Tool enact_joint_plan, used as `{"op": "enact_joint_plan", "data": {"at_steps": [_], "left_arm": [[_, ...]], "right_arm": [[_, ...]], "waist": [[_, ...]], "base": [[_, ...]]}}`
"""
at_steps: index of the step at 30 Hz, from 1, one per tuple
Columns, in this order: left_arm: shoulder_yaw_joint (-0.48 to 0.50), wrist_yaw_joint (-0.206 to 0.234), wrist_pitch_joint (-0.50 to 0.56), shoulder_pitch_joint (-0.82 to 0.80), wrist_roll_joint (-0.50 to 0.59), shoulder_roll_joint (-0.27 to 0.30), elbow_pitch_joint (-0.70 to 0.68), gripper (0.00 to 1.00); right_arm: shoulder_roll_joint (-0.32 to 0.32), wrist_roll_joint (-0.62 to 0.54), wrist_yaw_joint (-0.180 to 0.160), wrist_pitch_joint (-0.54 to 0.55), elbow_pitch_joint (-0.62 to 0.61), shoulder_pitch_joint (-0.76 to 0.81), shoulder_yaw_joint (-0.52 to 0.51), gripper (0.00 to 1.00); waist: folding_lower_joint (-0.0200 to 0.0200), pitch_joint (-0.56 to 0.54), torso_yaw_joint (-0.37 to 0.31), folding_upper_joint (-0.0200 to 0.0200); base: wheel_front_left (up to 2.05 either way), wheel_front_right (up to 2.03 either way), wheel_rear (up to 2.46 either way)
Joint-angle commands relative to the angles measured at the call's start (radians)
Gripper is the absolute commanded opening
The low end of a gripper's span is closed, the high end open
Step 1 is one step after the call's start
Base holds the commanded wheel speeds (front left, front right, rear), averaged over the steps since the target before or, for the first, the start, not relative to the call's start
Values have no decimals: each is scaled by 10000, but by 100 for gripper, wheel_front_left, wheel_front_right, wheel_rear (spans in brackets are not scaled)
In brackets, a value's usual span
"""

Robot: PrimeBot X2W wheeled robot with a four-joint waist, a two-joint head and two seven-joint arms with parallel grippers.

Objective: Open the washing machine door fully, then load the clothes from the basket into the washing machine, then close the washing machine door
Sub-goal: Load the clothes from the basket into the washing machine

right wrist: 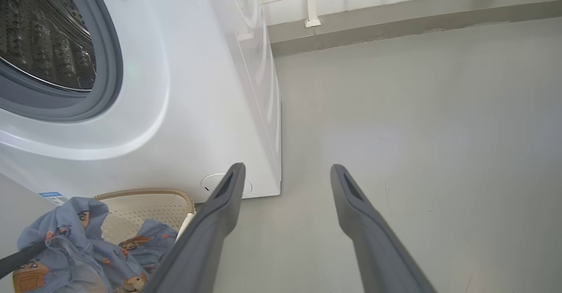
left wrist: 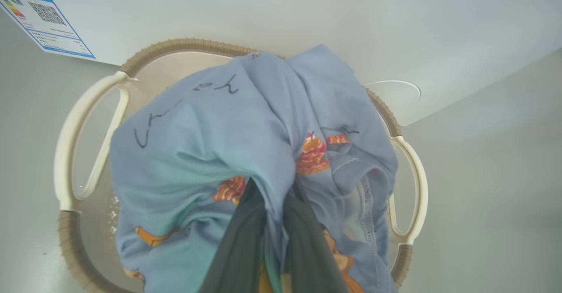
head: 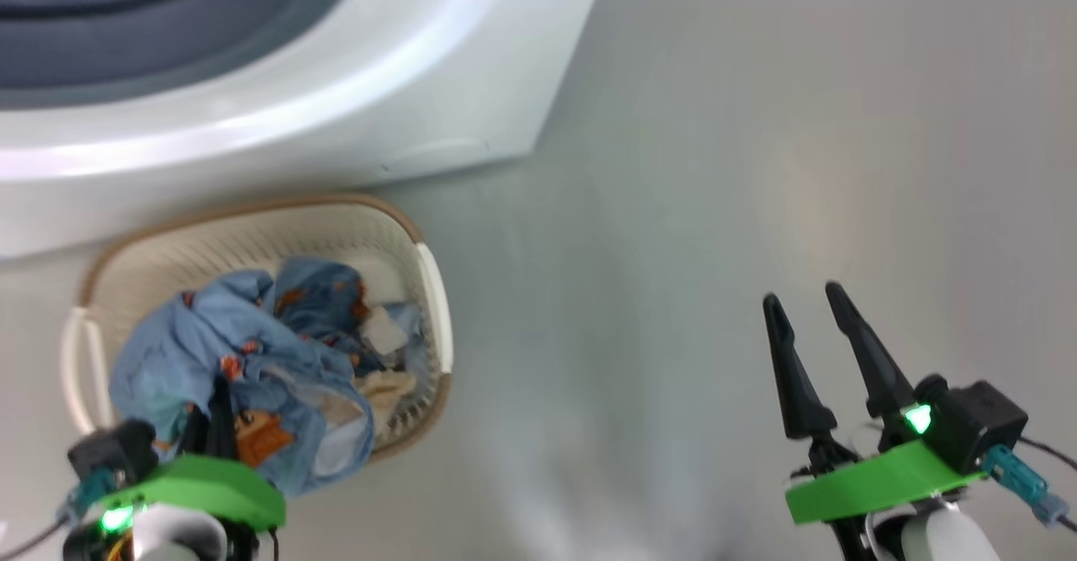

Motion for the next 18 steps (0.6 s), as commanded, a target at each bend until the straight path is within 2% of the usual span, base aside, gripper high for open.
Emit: {"op": "enact_joint_plan", "data": {"at_steps": [1,11,18], "left_arm": [[381,72,-105,515,161,108,-446,0],[462,430,-106,2647,429,-166,-2883,0],[-344,1180,-106,3923,129,-171,-4423,0]], "right_arm": [[-85,-188,62,-48,-156,353,140,100],[-85,-322,62,-48,-76,1317,-36,100],[-139,-547,62,-48,-99,1937,-193,100]], "waist": [[0,-1726,1063,0],[0,-3428,1342,0],[0,-4449,1524,0]], "base": [[0,0,0],[0,0,0],[0,0,0]]}}
